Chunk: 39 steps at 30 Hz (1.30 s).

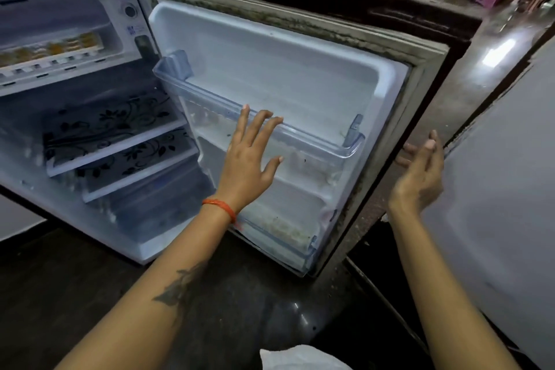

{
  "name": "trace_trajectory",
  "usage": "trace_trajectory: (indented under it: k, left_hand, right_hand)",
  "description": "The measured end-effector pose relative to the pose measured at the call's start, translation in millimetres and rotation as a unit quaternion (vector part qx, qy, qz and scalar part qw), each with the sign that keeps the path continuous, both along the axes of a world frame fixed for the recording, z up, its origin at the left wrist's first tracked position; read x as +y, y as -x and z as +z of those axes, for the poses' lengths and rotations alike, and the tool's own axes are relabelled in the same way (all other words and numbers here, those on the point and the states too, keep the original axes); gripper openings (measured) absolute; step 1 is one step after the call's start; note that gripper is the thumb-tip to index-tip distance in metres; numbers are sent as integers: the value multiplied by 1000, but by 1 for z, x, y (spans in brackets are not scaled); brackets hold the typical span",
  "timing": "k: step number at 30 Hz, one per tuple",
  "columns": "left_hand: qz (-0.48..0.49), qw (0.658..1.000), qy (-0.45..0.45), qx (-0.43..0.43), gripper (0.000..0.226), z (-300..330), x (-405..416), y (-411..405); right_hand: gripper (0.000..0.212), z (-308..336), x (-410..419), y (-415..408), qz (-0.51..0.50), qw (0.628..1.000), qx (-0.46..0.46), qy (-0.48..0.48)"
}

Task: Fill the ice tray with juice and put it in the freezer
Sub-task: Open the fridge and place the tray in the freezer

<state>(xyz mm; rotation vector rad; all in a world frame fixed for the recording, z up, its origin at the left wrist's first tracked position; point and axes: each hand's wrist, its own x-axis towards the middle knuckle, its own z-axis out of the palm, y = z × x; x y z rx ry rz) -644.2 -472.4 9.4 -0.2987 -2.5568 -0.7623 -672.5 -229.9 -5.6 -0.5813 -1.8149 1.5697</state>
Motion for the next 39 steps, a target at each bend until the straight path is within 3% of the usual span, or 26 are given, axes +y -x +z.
trace_trajectory:
  k: [4, 9, 13, 16, 22, 26, 29, 39]
  left_hand:
    - [13, 998, -63, 21, 53, -4, -25, -32]
    - [70, 976, -205, 15, 53, -12, -59, -96]
    - [128, 944, -302, -48, 38, -31, -73, -164]
    - [119, 935, -319, -97, 32, -44, -82, -215]
    - [99, 920, -341, -165, 61, -44, -127, -280]
    - [129, 911, -368, -135, 54, -33, -161, -296]
    - [192, 904, -367, -107, 55, -31, -193, -297]
    - [312, 872, -368, -82, 67, -42, -287, -274]
  right_hand:
    - [31, -10, -12, -39, 32, 999, 7, 18]
    - [22, -22, -54, -110, 109, 994, 21, 6]
    - [16, -25, -104, -168, 213, 976, 17, 30]
    - [20, -24, -138, -202, 277, 960, -3, 24]
    - [29, -11, -208, -238, 313, 947, -14, -65]
    - [51, 1, -261, -239, 415, 905, -29, -84]
    - [49, 1, -301, -235, 481, 863, -45, -150]
    - [52, -10, -421, -217, 560, 802, 9, -207]
